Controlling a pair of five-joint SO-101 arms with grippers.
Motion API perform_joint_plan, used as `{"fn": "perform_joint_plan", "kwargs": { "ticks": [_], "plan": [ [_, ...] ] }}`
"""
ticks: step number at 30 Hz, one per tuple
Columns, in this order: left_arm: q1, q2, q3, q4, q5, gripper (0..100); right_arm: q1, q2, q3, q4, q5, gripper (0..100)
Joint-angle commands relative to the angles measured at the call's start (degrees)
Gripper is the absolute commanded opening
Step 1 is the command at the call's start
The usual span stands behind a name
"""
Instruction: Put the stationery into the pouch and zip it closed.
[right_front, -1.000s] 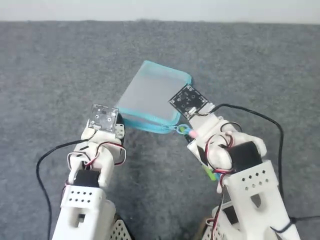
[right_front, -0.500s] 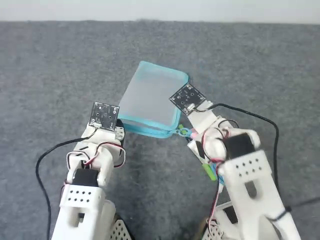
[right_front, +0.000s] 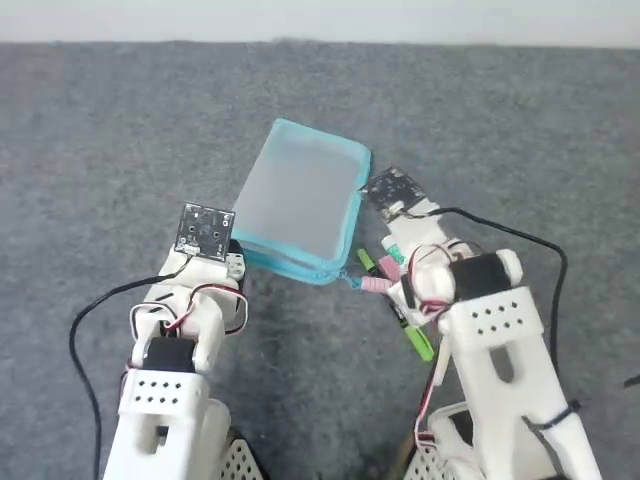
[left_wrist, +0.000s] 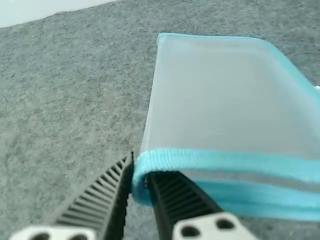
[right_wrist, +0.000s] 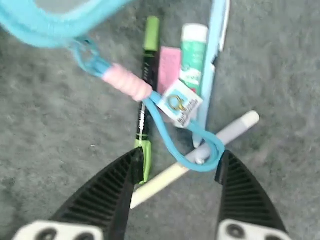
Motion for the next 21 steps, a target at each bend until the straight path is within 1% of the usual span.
{"fn": "perform_joint_plan", "kwargs": {
  "ticks": [1, 3, 5, 9, 13, 17, 21],
  "plan": [
    [-0.53, 0.53, -3.82, 0.0, 0.79, 1, 3.91, 4.44, -0.62, -0.84, 5.27, 20.8],
    [-0.53, 0.53, -3.82, 0.0, 0.79, 1, 5.93, 8.48, -0.62, -1.63, 8.18, 20.9],
    [-0.53, 0.53, -3.82, 0.0, 0.79, 1, 8.13, 12.53, -0.62, -2.86, 9.23, 20.9],
    [-0.62, 0.53, -3.82, 0.0, 0.79, 1, 12.09, 17.36, -0.62, -4.53, 8.26, 20.6],
    [-0.62, 0.53, -3.82, -0.09, 0.79, 1, 13.58, 17.98, -0.26, -2.24, 0.26, 20.6],
    [-0.62, 0.53, -3.82, -0.09, 0.79, 1, 13.14, 18.95, 0.35, -2.33, -3.25, 20.6],
    [-0.62, 0.53, -3.82, -0.09, 0.79, 1, 10.77, 20.53, 2.99, -2.77, -5.45, 19.5]
  ]
}}
